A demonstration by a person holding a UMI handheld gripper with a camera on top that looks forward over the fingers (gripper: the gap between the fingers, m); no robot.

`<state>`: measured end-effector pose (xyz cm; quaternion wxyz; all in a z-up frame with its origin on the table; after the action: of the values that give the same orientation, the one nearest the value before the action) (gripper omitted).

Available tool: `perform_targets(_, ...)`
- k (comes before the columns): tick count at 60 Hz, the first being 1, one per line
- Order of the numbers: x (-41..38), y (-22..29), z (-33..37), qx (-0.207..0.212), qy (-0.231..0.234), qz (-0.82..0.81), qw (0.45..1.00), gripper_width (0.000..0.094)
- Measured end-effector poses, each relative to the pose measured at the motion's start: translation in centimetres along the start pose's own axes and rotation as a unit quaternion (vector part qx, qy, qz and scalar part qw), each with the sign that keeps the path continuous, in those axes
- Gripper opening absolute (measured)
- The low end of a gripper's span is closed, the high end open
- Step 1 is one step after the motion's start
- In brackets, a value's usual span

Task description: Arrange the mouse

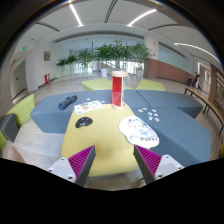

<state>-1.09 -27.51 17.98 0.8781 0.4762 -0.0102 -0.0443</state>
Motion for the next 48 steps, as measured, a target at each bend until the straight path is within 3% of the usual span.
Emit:
perform_targets(7, 0.1, 0.2, -0.6, -0.002, -0.005, 0.009, 1.000, 0.0833)
perform_targets(19, -2.4, 0.3, -2.8, -0.011, 0.037, 0.006, 0.999, 0.0831)
perform_targets(38, -10.3, -0.1, -14.6, -0.035, 0.112, 0.046, 0.992, 0.0818)
perform_targets(48, -14.3, 0.9, -20.7, -0.039, 0.124, 0.044, 0.991, 0.0813)
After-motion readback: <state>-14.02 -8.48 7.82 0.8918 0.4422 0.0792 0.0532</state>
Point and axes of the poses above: the point between the fingertips, and its own axes, seen from behind it with the camera up: x to the right, y up, z backward, against the way the camera looks, the point moved 10 cm from there along z, backward, against the way the camera looks, and after that the axes turned 2 degrees about -z, right-handed, at the moved point
